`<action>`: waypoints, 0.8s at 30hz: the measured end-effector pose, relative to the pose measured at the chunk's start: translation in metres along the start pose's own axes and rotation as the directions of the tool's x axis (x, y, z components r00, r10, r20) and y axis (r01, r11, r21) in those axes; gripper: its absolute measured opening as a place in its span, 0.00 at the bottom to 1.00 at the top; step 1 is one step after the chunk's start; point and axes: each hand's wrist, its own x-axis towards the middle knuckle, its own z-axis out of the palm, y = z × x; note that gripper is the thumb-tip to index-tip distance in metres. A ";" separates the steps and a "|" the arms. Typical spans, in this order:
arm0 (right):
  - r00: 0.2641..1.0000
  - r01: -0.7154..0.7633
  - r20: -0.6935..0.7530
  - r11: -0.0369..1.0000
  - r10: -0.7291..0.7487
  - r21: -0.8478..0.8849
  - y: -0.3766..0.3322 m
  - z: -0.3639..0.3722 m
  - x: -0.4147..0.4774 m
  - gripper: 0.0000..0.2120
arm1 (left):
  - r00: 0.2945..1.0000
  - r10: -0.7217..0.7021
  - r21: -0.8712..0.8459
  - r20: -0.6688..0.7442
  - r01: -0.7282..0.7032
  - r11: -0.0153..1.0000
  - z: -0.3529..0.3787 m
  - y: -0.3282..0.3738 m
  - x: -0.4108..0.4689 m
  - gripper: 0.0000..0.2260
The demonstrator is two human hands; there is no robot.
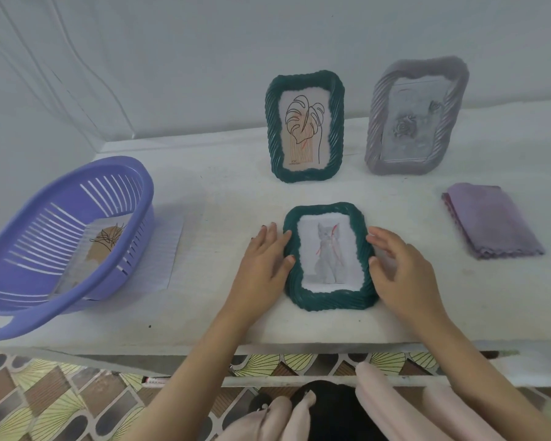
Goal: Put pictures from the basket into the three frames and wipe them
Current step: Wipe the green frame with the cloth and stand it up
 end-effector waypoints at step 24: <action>0.935 -0.323 -0.324 0.722 0.143 -0.612 0.070 -0.082 0.059 0.18 | 0.958 0.189 0.302 0.214 -0.249 0.920 -0.005 -0.008 0.008 0.51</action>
